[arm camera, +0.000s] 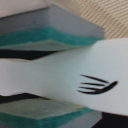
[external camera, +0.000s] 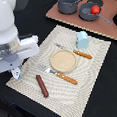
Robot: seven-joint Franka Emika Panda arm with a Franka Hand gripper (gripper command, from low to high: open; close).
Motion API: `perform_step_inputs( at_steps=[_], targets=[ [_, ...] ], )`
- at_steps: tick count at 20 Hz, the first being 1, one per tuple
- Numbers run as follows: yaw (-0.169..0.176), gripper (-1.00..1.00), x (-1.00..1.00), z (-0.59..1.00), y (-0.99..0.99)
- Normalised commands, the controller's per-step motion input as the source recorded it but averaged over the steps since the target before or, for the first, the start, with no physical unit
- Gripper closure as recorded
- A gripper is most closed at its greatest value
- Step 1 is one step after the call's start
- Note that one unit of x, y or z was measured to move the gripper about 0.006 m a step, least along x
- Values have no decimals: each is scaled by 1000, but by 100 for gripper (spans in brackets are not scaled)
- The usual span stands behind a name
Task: Interact with the objects in diverse but meaningful ways.
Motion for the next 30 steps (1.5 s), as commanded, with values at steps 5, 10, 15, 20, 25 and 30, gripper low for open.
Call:
perform_step_inputs(
  at_steps=[5,10,15,20,25,30],
  targets=[
    [0,-100,391,473,-175],
    [0,-100,135,445,-215],
    [-20,-100,443,859,-133],
    [-38,-100,918,911,-79],
    [-7,-100,979,277,-130],
    [0,-100,1000,28,-98]
  ],
)
